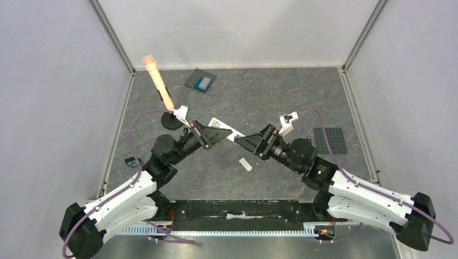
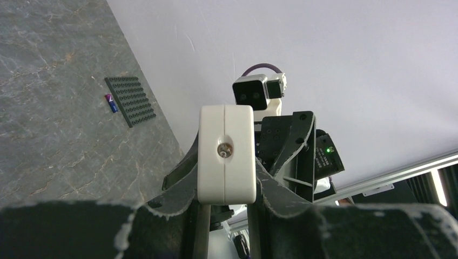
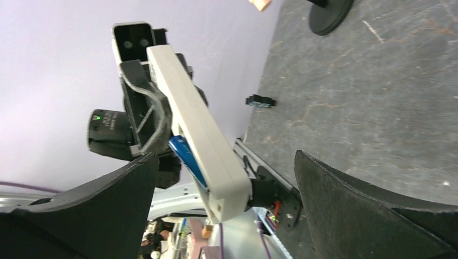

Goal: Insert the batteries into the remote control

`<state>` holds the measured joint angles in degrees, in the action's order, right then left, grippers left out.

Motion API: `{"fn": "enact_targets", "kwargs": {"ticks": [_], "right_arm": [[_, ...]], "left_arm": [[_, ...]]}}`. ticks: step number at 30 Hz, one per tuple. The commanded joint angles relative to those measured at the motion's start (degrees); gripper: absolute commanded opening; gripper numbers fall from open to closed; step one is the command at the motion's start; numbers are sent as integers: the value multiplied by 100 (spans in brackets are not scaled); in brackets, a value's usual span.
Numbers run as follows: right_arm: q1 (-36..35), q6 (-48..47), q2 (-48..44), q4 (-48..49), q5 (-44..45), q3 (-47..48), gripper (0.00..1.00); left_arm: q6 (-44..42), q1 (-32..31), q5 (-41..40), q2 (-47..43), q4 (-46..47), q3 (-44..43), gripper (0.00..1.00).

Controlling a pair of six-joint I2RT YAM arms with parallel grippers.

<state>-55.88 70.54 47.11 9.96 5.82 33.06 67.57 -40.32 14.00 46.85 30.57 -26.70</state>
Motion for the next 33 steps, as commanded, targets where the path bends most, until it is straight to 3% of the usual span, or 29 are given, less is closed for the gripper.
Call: {"fn": "enact_targets", "kwargs": {"ticks": [1, 11, 24, 33], "right_arm": [[7, 512, 121, 938, -193, 88, 98], [7, 798, 338, 1180, -109, 79, 98], [6, 1021, 516, 1157, -118, 52, 63], [11, 1017, 529, 958, -145, 43, 46]], "left_arm": [[-106, -14, 80, -128, 305, -2, 2], [-117, -12, 81, -124, 309, 21, 2], [-180, -11, 182, -150, 428, 68, 2], [-231, -11, 228, -181, 430, 18, 2]]}}
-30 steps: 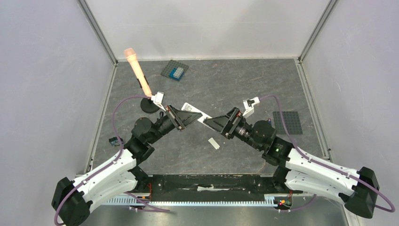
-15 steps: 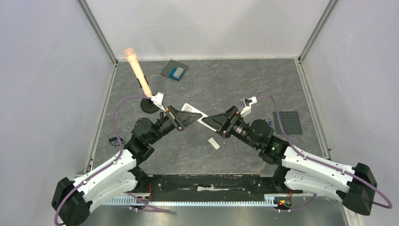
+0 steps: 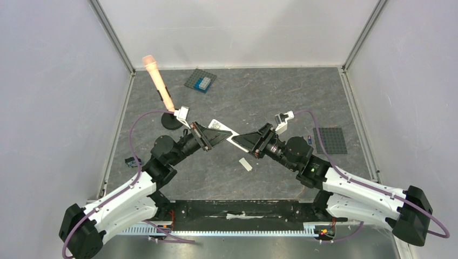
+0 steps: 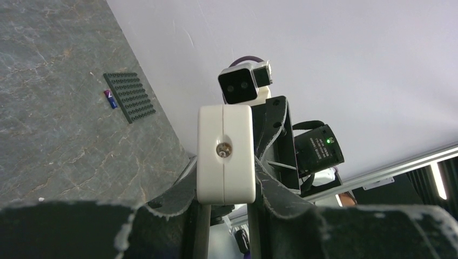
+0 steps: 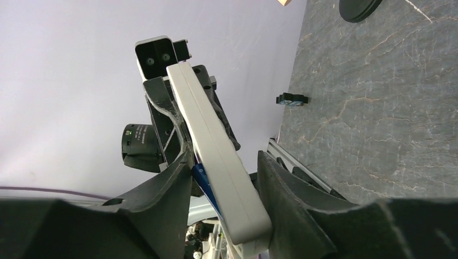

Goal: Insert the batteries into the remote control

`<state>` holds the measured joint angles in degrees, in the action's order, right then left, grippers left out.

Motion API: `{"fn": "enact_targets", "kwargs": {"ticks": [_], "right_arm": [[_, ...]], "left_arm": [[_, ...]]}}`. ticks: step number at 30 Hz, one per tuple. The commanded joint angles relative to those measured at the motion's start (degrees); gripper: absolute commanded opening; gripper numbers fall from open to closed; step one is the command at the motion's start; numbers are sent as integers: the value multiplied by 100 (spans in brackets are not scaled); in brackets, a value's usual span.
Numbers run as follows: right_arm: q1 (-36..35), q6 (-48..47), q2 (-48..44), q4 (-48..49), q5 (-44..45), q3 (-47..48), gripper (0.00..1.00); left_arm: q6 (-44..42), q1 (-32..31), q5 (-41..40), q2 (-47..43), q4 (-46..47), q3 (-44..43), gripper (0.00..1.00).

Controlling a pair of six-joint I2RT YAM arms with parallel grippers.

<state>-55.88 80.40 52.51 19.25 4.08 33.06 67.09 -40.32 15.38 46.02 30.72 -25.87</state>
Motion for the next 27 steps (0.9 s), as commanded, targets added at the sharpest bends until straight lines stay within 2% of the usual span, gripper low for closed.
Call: {"fn": "enact_targets", "kwargs": {"ticks": [1, 6, 15, 16, 19, 21, 24, 27], "right_arm": [[8, 34, -16, -13, 23, 43, 44], [7, 40, -104, 54, 23, -60, 37], [7, -89, -147, 277, -65, -211, 33], [11, -109, -143, 334, -84, -221, 34], [7, -150, -147, 453, -133, -204, 59], [7, -174, -173, 475, -126, -165, 71], [6, -225, -260, 509, -75, -142, 74], [14, -313, -379, 470, -54, -127, 70]], "left_arm": [[-179, -16, 94, -93, 412, -72, 2], [-78, -12, 17, -93, 415, -84, 2], [326, -13, -104, -124, 363, -134, 2], [356, -11, -105, -122, 369, -151, 2], [361, -11, -94, -151, 316, -194, 2], [272, -11, -104, -172, 172, -214, 2], [226, -11, -123, -221, 66, -174, 2], [224, -12, -157, -275, 35, -112, 2]]}}
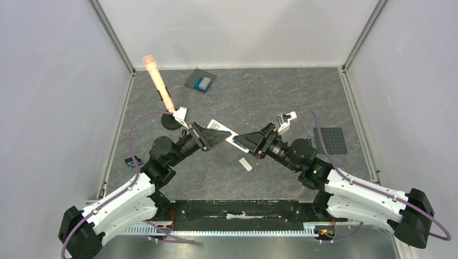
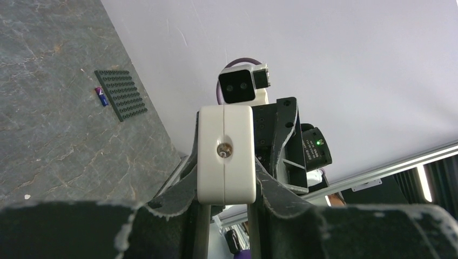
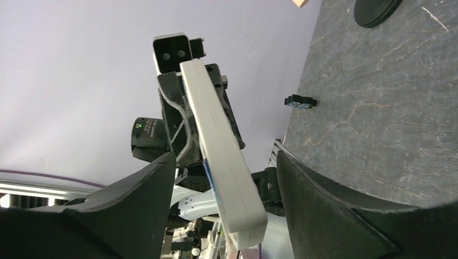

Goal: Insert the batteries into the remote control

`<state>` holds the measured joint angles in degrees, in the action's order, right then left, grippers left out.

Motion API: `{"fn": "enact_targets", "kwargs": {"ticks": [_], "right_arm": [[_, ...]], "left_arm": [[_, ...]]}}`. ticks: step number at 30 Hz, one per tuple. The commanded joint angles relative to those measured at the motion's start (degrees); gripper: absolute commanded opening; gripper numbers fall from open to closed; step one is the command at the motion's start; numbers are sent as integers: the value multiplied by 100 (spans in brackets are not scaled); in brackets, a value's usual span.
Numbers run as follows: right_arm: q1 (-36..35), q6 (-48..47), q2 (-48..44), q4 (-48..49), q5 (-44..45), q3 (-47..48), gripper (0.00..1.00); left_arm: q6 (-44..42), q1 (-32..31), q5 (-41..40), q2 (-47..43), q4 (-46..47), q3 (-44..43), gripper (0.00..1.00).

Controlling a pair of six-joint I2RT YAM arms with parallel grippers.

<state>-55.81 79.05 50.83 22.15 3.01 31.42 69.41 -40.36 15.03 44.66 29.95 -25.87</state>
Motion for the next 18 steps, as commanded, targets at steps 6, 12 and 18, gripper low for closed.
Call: {"fn": "enact_targets", "kwargs": {"ticks": [6, 12, 18], "right_arm": [[10, -406, -289, -123, -26, 121, 59], [13, -629, -246, -313, -105, 187, 46], [7, -689, -197, -378, -151, 207, 23]], "left_arm": [[1, -7, -118, -157, 106, -105, 2], [13, -7, -88, -112, 99, -168, 2], [16, -7, -86, -134, 90, -172, 2]]}}
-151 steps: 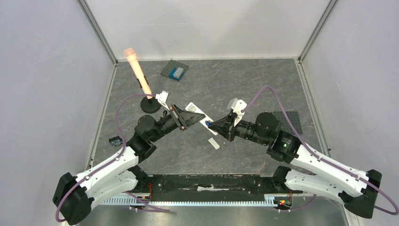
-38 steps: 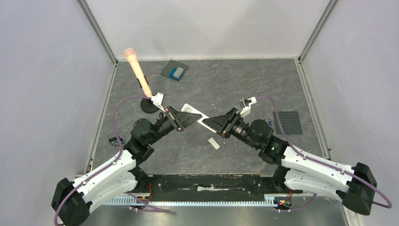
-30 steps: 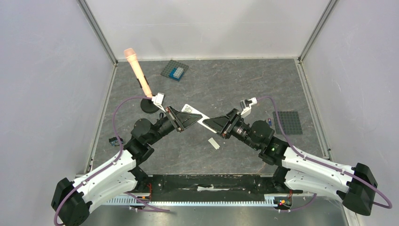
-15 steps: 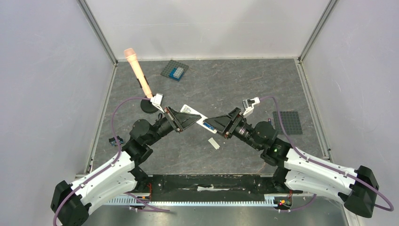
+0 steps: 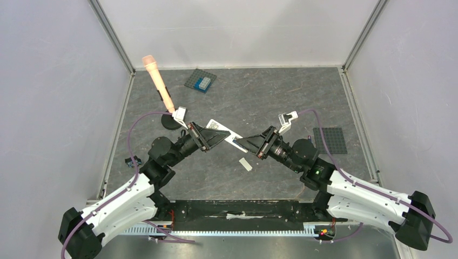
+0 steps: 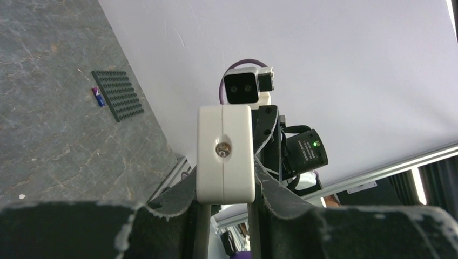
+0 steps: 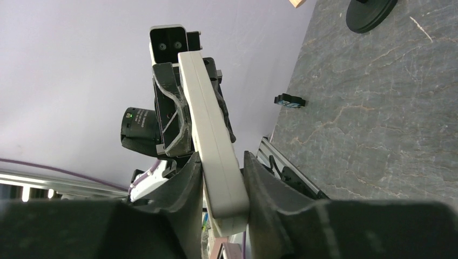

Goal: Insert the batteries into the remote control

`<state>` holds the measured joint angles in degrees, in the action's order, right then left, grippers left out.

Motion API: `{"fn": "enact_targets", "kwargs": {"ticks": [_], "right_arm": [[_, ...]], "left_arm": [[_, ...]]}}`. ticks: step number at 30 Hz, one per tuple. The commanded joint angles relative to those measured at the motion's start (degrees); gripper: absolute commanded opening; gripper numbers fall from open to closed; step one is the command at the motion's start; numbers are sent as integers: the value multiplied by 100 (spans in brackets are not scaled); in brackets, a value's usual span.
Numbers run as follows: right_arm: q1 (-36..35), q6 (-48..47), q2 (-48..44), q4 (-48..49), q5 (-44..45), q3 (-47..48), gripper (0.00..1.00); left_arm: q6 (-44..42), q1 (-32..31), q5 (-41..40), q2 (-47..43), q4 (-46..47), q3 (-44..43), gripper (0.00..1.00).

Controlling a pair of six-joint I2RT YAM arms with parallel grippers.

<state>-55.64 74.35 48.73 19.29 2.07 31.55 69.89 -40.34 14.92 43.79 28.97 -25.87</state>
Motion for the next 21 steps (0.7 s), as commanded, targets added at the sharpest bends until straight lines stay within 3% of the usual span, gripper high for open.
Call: {"fn": "enact_targets", "kwargs": {"ticks": [1, 3, 5, 7, 10, 12, 18, 21], "right_arm": [[-8, -227, 13, -107, -54, 194, 20], [-8, -222, 14, -134, -48, 194, 13], [-4, -216, -2, -142, -45, 194, 16], [-2, -218, -41, -206, -2, 201, 31], [0, -282, -200, -407, 189, 211, 65], [0, -423, -386, -729, 478, 254, 75], [219, -1222, -969, -3026, 2007, 715, 80], [660, -1870, -808, -4300, 2561, 1198, 80]], "left_arm": [[-37, -9, -75, -56, 183, -171, 2], [-52, -9, -76, -68, 154, -160, 2], [-62, -9, -85, -81, 119, -164, 2], [-81, -9, -100, -101, 84, -147, 2], [-216, -9, -149, -150, -107, -147, 2], [-393, -9, -250, -222, -474, -166, 2], [-972, 0, -830, -495, -1982, -204, 2], [-1080, -2, -945, -563, -2317, -140, 2]]}}
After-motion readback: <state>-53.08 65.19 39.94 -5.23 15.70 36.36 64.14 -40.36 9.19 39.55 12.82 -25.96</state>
